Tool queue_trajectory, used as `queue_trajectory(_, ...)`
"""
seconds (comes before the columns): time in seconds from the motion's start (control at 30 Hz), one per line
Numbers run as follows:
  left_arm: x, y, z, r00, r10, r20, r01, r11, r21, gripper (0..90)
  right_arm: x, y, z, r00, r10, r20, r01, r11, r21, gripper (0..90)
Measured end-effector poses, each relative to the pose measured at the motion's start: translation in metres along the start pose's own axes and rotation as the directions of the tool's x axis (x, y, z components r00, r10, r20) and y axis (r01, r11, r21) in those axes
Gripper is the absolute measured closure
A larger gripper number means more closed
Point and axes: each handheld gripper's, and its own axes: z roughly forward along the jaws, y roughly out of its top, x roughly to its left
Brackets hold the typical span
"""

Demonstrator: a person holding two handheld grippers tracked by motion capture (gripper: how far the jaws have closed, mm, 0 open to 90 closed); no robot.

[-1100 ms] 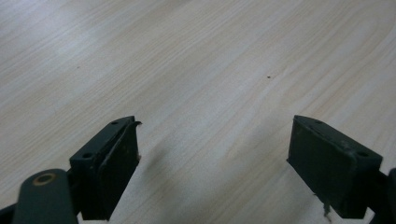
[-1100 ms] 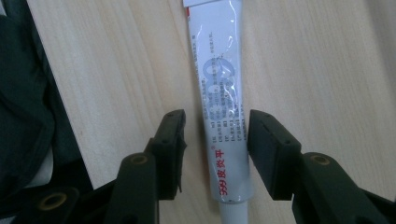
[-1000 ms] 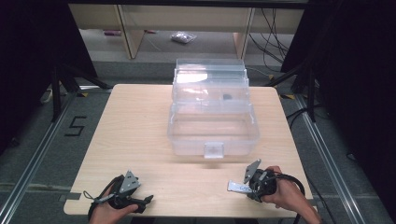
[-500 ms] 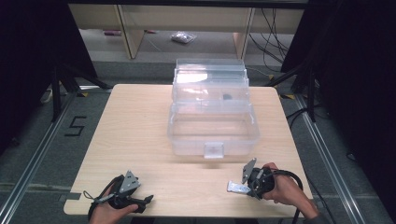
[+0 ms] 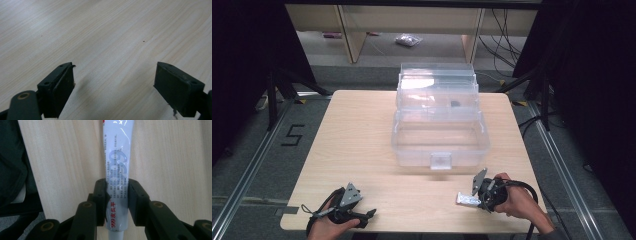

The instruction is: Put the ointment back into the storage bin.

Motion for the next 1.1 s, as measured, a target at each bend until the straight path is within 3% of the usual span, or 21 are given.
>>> queue_trajectory(0.17,0.0,0.0,0.0,1.0,0.001,0.001,-0.001,1.0,0.001,15.8,0.0,0.0,-0.007,0.9997,0.021,0.008,-0.021,1.0,-0.001,70.9)
queue_trajectory(0.4,0.001,0.0,-0.001,0.9999,0.012,-0.001,-0.012,0.9999,0.006,15.8,-0.004,0.004,-0.015,0.9999,-0.012,0.007,0.012,1.0,-0.013,71.0)
queue_trajectory(0.5,0.0,0.0,-0.001,0.9999,0.012,-0.004,-0.012,0.9999,0.003,15.8,-0.004,0.006,-0.02,0.9999,0.01,-0.004,-0.01,1.0,-0.007,71.0)
queue_trajectory(0.57,0.001,0.0,-0.001,0.9999,0.013,-0.001,-0.013,0.9999,0.006,15.8,-0.006,0.008,-0.022,0.9999,0.0,-0.011,0.0,1.0,-0.022,71.0)
queue_trajectory(0.6,0.001,0.001,-0.001,0.9999,0.012,-0.001,-0.012,0.9999,0.007,15.8,-0.005,0.008,-0.025,0.9996,0.028,-0.006,-0.028,1.0,-0.01,71.0)
queue_trajectory(0.67,0.0,0.0,0.0,1.0,0.007,-0.001,-0.007,1.0,0.003,15.8,-0.008,0.01,-0.028,0.9999,-0.008,-0.011,0.007,1.0,-0.028,71.0)
queue_trajectory(0.77,0.001,0.0,-0.001,0.9999,0.01,-0.004,-0.01,0.9999,0.004,15.8,-0.008,0.012,-0.032,0.9998,0.015,-0.01,-0.015,1.0,-0.027,71.0)
queue_trajectory(0.8,0.001,0.001,-0.001,0.9999,0.011,-0.001,-0.011,0.9999,0.006,15.8,-0.011,0.013,-0.033,0.9998,-0.011,-0.015,0.01,0.999,-0.041,71.0)
queue_trajectory(0.87,0.0,0.0,0.0,1.0,0.001,0.001,-0.001,1.0,0.001,15.8,-0.012,0.014,-0.037,0.9999,0.004,-0.015,-0.004,0.999,-0.039,71.0)
queue_trajectory(0.93,0.001,0.0,0.0,1.0,0.009,-0.004,-0.009,1.0,0.003,15.8,-0.015,0.016,-0.042,0.9996,-0.017,-0.023,0.015,0.998,-0.063,71.0)
queue_trajectory(1.0,0.001,0.0,0.0,0.9999,0.01,-0.001,-0.01,0.9999,0.005,15.8,-0.017,0.018,-0.049,0.9996,-0.011,-0.028,0.009,0.998,-0.07,71.0)
queue_trajectory(1.03,0.0,0.0,0.0,1.0,0.005,0.001,-0.005,1.0,0.004,15.8,-0.016,0.018,-0.054,0.9997,0.017,-0.018,-0.018,0.998,-0.058,71.0)
queue_trajectory(1.07,0.0,0.0,0.0,1.0,0.009,-0.002,-0.009,1.0,0.004,15.8,-0.019,0.019,-0.056,0.9997,-0.024,-0.007,0.024,0.998,-0.064,71.0)
queue_trajectory(1.1,0.001,0.0,0.0,0.9999,0.011,-0.003,-0.011,0.9999,0.005,15.8,-0.019,0.021,-0.059,0.9997,-0.017,-0.015,0.016,0.997,-0.079,71.0)
